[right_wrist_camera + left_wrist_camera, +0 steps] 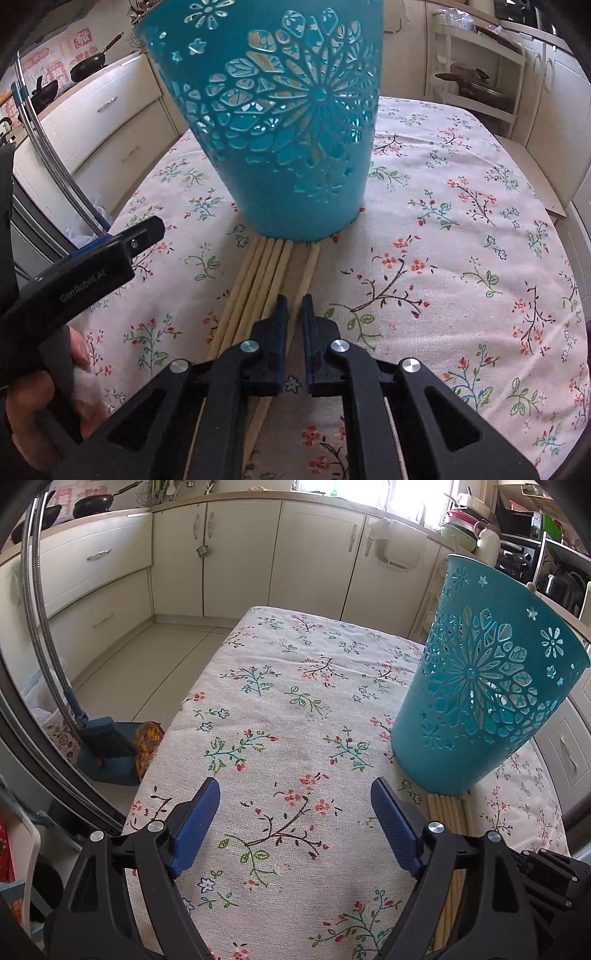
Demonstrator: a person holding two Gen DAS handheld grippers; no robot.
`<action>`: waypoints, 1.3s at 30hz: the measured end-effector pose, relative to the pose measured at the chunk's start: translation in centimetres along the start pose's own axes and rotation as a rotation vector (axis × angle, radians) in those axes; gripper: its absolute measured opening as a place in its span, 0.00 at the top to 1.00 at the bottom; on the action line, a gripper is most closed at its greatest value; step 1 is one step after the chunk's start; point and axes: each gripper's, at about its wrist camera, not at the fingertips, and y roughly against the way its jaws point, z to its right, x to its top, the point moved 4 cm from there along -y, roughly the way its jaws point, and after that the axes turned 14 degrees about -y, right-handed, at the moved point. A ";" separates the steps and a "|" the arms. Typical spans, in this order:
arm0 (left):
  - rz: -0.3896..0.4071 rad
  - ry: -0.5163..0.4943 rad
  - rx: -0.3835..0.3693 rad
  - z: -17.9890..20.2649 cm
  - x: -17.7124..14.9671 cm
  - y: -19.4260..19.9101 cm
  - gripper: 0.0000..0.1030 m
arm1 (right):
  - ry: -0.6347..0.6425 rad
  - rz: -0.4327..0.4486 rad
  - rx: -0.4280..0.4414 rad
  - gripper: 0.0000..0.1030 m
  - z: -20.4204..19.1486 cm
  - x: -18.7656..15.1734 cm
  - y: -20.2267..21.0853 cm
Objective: Organize utensils
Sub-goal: 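Move the left gripper to the bundle and grasp another chopstick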
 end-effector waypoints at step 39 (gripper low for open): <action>-0.140 -0.279 -0.062 9.1 0.0 -1.5 0.45 | -0.131 -0.046 0.068 0.92 5.9 0.5 1.0</action>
